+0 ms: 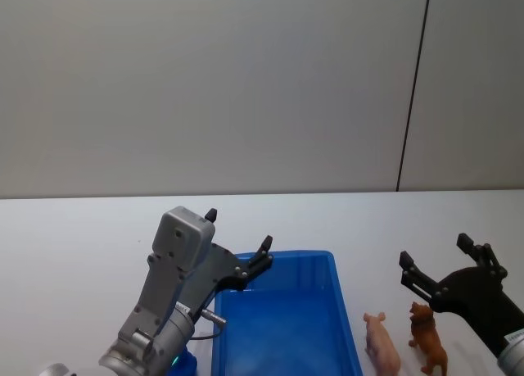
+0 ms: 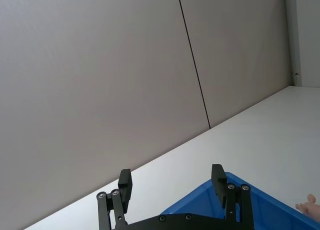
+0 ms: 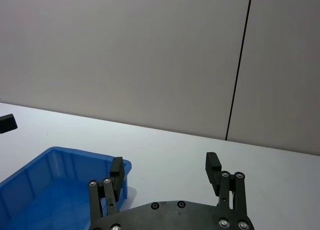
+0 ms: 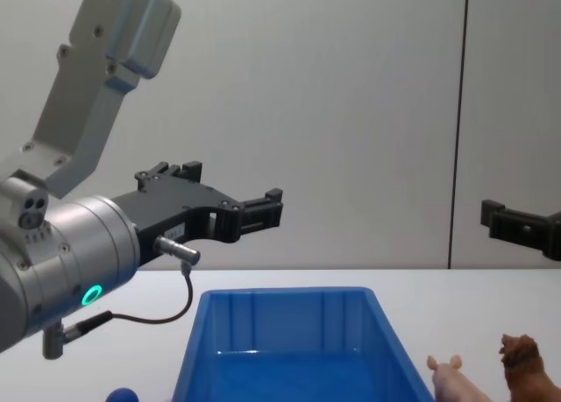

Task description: Pick up the two dolls from the table and place them into the box.

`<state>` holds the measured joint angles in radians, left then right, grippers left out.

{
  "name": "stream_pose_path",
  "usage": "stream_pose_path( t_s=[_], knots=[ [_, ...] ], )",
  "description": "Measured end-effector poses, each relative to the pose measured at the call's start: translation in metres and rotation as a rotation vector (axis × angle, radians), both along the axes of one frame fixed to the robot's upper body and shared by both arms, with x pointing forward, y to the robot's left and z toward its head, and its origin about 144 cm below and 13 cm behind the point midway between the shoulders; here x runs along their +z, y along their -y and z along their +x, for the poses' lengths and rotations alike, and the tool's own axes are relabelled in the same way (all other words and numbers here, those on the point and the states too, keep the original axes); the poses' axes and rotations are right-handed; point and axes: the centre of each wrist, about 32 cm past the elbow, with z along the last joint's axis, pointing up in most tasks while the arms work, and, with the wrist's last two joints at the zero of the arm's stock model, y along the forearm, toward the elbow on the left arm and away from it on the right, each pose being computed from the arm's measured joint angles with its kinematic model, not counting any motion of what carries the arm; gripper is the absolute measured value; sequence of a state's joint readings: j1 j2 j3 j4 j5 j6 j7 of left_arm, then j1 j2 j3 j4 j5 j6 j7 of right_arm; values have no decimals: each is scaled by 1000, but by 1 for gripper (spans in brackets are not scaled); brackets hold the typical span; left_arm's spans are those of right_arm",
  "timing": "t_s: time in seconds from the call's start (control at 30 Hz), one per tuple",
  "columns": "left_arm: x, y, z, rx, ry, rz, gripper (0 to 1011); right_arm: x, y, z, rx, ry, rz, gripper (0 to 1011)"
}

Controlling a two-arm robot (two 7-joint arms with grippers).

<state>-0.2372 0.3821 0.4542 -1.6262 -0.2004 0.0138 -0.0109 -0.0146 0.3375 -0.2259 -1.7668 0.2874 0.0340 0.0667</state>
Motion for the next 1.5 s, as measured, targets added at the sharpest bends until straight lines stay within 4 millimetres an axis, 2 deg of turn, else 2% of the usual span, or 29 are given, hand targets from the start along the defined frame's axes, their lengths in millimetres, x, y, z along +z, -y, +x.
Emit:
stream_pose_path(
  t_s=[0.4,0.9,1.5],
  knots=[
    [0,0,0,0,0,0,1001,0,0,-1,-4,-9,-4,1001],
    [0,0,0,0,0,0,1001,-4,3,-10,-64,-111,-59,1001],
    [0,0,0,0,0,0,1001,-29,11,-15,-77,-246,-112,1001]
  ],
)
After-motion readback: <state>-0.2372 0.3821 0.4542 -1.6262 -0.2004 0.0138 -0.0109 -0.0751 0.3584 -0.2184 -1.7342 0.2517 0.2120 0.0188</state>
